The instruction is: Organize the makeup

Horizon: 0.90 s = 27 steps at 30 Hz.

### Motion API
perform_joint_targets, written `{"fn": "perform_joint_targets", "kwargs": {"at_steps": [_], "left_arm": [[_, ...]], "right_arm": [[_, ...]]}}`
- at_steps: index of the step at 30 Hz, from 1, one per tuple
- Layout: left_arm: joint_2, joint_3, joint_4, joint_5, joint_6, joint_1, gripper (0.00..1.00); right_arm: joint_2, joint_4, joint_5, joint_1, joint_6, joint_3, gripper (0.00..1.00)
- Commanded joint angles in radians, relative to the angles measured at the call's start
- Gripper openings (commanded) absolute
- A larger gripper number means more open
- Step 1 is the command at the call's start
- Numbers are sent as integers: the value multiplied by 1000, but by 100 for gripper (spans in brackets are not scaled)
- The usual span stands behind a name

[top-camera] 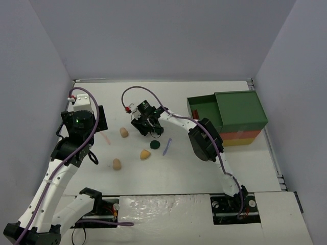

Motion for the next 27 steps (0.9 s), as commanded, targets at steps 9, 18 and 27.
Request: {"fn": "perform_joint_targets", "kwargs": {"at_steps": [9,18,27], "left_arm": [[0,19,54,14,-10,14,97],[12,19,54,19,-13,16,97],[27,24,46,28,-17,21,97]], "right_arm": [[-88,125,39,12,61,-83,37],[-210,174,421,0,323,-102,43],[-164,173,423,-44,537,-123,42]]}}
